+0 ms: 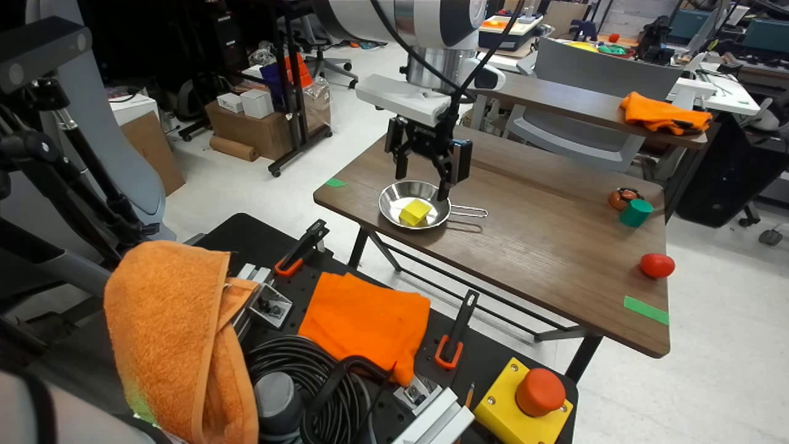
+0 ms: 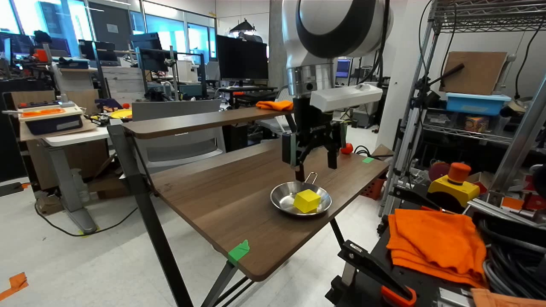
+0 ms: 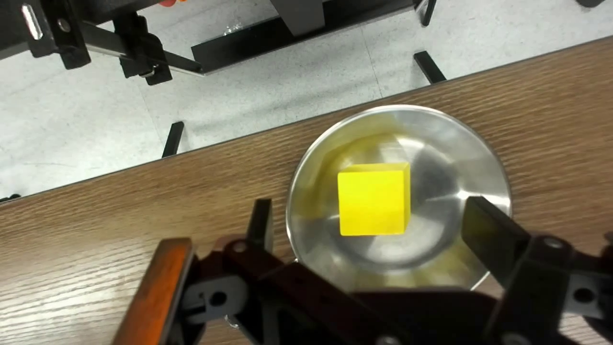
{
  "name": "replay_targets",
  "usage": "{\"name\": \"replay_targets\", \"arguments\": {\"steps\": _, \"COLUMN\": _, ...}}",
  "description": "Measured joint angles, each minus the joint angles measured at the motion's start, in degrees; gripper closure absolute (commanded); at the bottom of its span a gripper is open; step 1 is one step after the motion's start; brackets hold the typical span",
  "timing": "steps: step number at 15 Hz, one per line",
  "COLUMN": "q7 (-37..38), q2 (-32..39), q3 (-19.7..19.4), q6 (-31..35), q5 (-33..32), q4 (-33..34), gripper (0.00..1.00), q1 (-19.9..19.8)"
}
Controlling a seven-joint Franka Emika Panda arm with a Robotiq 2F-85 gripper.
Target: Put the yellow block on the silver pan then remove it from the pan
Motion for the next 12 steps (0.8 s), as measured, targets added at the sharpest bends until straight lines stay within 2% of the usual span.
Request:
{"name": "replay_targets", "arguments": {"steps": 7, "q7": -13.22, "q2": -2.26, "q3": 3.21, "q6": -0.04, "q5": 6.85, "q4": -0.16, "gripper": 0.00, "q1": -5.52}}
{"name": "replay_targets", "arguments": {"steps": 12, "q7": -13.96, "q2": -2.31, "q3": 3.48, "q6": -0.11, "q5": 6.77, "q4": -0.32, "gripper": 0.00, "q1": -5.49}}
